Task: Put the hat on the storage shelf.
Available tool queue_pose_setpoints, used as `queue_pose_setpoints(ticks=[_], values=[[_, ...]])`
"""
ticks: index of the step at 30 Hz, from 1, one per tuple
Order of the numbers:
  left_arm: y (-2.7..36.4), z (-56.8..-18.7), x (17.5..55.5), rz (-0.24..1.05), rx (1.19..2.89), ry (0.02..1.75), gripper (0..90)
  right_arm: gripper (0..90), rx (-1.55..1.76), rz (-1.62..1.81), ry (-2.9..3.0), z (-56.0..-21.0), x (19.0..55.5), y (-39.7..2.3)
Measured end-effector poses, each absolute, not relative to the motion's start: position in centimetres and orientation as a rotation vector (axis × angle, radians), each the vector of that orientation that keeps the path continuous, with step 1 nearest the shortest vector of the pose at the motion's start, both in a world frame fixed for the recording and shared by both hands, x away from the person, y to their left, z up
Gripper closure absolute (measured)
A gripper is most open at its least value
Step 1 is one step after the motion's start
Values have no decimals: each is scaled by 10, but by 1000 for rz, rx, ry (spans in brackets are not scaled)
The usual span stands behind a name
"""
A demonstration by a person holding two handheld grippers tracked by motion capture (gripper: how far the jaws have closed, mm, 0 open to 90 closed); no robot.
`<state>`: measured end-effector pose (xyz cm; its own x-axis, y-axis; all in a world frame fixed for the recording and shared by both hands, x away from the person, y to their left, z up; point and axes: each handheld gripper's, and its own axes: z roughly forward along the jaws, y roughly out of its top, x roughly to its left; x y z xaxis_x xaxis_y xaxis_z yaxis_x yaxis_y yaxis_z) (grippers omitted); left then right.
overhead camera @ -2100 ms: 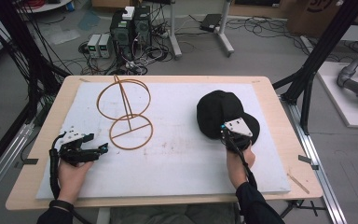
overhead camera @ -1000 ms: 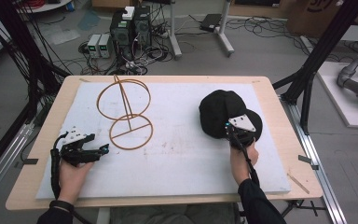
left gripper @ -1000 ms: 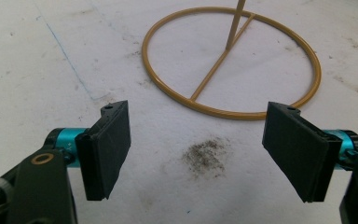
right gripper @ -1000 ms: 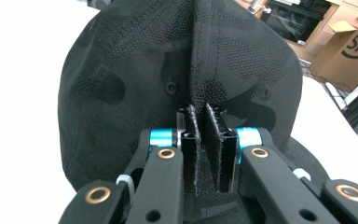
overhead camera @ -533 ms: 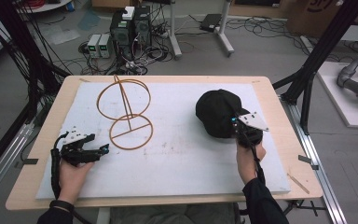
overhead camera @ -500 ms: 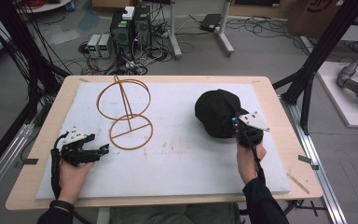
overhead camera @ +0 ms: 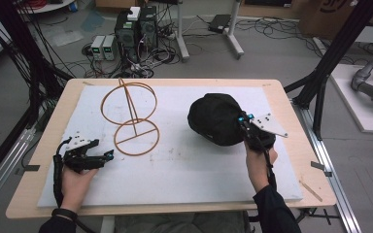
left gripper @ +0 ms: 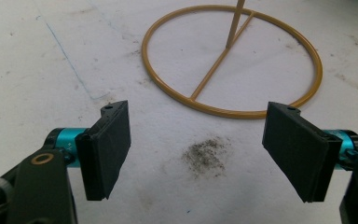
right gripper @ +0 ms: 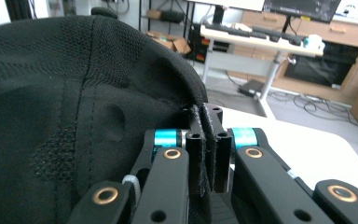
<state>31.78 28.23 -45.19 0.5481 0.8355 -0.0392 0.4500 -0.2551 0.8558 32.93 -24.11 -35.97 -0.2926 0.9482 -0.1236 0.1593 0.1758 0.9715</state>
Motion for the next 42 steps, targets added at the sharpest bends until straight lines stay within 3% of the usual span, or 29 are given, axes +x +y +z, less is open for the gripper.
queue_pose_setpoints(ticks=[16,31,42], values=[[282,-452,317,546,1893,1046,235,890,1001,1401,1551,-306,325,-223],[282,-452,317,544,1897,1031,232,890,869,1595,1555,-254,338,-167],[281,-452,316,548,1900,1023,232,890,802,1715,1585,-240,352,-119]])
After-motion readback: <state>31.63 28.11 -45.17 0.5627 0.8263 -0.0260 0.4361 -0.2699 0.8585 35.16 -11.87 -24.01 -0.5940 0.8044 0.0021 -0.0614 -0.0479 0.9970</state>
